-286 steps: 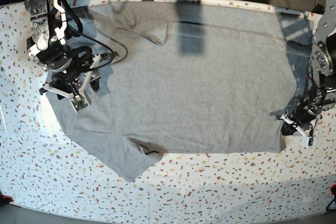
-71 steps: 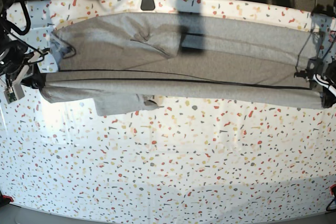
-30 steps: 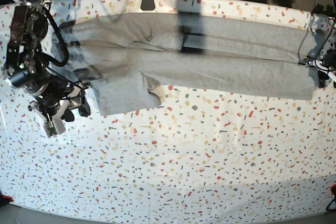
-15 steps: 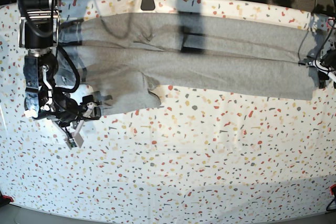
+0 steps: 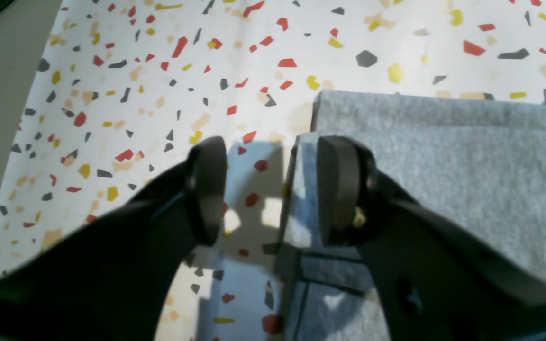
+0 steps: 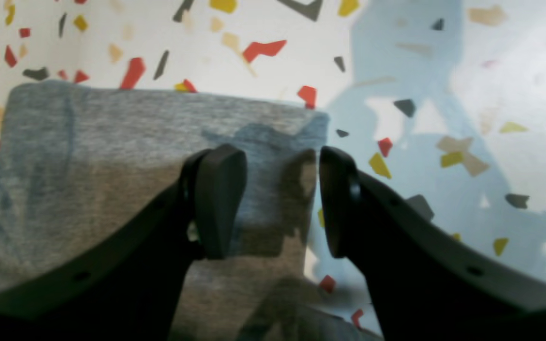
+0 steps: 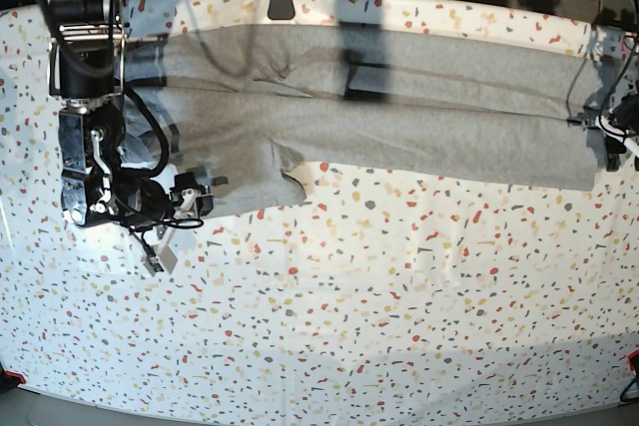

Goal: Fold the T-shirt properly

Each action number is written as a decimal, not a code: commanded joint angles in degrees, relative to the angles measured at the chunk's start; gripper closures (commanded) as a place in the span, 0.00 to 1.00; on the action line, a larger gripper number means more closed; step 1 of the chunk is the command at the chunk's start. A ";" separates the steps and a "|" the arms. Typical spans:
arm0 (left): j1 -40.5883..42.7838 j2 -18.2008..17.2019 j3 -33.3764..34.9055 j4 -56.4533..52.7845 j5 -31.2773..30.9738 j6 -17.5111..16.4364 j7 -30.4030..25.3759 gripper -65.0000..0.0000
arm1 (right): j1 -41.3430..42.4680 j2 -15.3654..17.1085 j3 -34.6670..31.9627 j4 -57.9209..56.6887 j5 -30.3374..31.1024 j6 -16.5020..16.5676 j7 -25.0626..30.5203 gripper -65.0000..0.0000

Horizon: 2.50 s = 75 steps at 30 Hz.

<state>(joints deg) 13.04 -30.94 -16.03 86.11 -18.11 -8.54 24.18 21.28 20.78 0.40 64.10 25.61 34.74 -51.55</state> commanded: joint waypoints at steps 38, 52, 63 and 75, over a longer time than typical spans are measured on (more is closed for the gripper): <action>-0.50 -1.29 -0.48 0.90 -0.39 0.42 -1.07 0.54 | 13.03 -0.15 0.33 -8.85 -10.84 3.15 9.81 1.00; -0.50 0.90 -0.48 0.90 -0.35 0.42 -1.68 0.54 | 15.30 -1.92 0.31 -7.80 5.11 5.26 -6.56 1.00; -0.50 0.92 -0.48 0.90 0.02 0.42 -1.95 0.54 | 1.88 -1.88 0.31 20.06 24.26 5.26 -22.49 1.00; -0.50 0.92 -0.48 0.90 0.02 0.42 -1.92 0.54 | -20.70 -5.01 0.31 44.52 24.37 5.26 -21.55 1.00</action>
<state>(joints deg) 13.15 -28.71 -16.03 86.11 -17.91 -8.51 23.55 -0.43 15.53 0.36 107.63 48.62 39.75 -74.22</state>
